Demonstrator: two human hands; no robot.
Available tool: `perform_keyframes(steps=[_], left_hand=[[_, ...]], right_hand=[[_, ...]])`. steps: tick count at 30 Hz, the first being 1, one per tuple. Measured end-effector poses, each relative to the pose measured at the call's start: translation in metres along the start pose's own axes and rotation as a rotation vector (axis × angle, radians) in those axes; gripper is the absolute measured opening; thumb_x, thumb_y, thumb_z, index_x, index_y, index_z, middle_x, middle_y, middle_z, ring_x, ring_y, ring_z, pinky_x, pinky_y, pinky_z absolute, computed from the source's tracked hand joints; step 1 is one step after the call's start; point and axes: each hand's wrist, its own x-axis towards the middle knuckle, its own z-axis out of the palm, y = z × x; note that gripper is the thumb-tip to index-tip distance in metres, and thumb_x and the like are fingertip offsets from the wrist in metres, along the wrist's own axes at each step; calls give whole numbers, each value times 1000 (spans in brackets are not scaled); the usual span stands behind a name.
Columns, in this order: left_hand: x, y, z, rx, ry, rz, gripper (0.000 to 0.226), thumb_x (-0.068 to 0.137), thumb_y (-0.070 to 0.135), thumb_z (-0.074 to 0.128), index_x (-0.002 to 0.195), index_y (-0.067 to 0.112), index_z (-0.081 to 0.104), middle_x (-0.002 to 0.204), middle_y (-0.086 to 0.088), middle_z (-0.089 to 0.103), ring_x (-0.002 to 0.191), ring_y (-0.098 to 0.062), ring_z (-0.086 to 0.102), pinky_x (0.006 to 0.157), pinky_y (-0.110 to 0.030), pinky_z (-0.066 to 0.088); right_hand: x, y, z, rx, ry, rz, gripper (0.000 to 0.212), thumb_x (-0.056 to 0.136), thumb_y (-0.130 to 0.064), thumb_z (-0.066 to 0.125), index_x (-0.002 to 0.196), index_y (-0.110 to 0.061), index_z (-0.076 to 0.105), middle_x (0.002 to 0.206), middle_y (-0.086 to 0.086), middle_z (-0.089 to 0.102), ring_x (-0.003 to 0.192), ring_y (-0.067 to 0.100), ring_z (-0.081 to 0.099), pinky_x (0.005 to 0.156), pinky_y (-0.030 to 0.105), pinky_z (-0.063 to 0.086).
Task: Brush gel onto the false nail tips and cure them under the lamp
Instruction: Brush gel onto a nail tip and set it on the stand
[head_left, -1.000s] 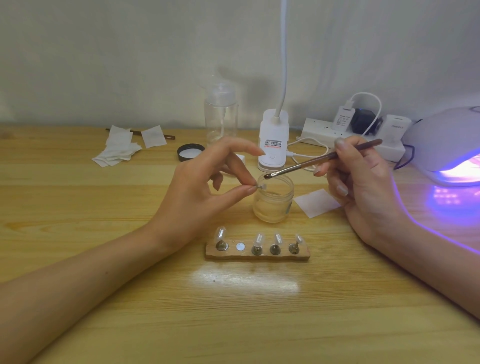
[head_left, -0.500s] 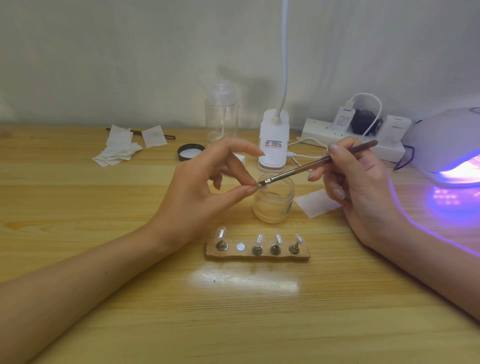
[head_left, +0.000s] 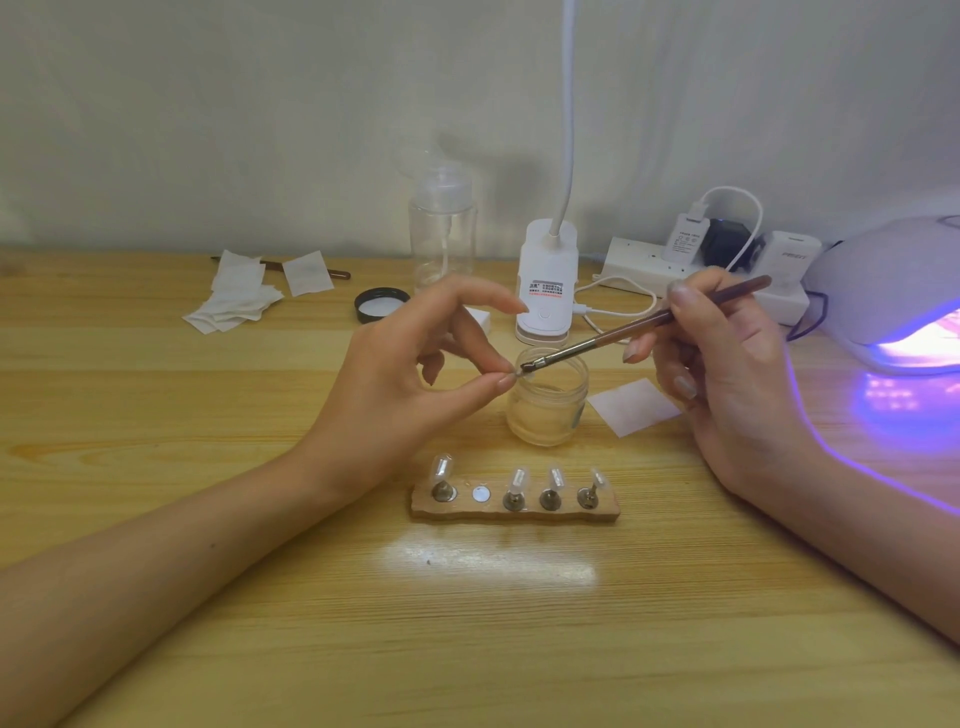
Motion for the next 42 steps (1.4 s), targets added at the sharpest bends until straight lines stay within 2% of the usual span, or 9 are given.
perform_keyframes(steps=[9, 14, 18, 22, 30, 36, 42], left_hand=[[0, 0, -1, 4, -3, -9, 37, 85, 14, 75, 117, 25, 62, 80, 8, 72, 89, -22, 69, 61, -28, 42], [0, -1, -1, -18, -7, -18, 38, 85, 14, 75, 118, 27, 61, 80, 7, 72, 87, -21, 69, 58, -34, 41], [0, -3, -1, -31, -10, -32, 40, 85, 11, 76, 119, 25, 61, 81, 5, 72, 86, -18, 69, 59, -43, 40], [0, -4, -1, -41, -6, -44, 40, 84, 13, 77, 119, 25, 62, 80, 3, 72, 83, -15, 69, 58, -47, 39], [0, -4, -1, -50, -14, -57, 41, 85, 10, 78, 120, 21, 62, 80, 2, 72, 80, -11, 68, 56, -45, 39], [-1, -5, -1, -61, -17, -63, 41, 84, 12, 78, 120, 22, 62, 79, 4, 71, 79, -9, 68, 56, -45, 38], [-1, -6, -1, -67, -19, -64, 40, 84, 13, 79, 119, 22, 62, 79, 5, 71, 77, -7, 67, 56, -44, 37]], right_hand=[[0, 2, -3, -66, 38, 19, 20, 96, -27, 55, 76, -24, 53, 65, 8, 68, 39, 11, 31, 41, 16, 27], [0, 0, -3, 26, 29, -1, 23, 97, -26, 52, 73, -29, 54, 67, 6, 69, 39, 10, 31, 42, 20, 23], [0, 1, -1, -25, -10, -17, 18, 96, -26, 53, 78, -23, 50, 67, 8, 68, 39, 10, 30, 41, 19, 25], [0, 1, -2, -48, 14, 8, 18, 94, -28, 56, 79, -20, 49, 66, 8, 68, 38, 11, 31, 41, 17, 27], [1, 1, -3, -39, 60, 18, 21, 97, -26, 54, 77, -26, 51, 66, 6, 69, 39, 10, 29, 40, 18, 25], [0, 0, 0, -5, 2, -3, 22, 97, -26, 51, 75, -28, 52, 68, 7, 69, 39, 11, 28, 42, 23, 20], [0, 0, -1, -45, 0, -5, 22, 95, -28, 53, 74, -27, 52, 67, 7, 68, 39, 11, 29, 41, 20, 24]])
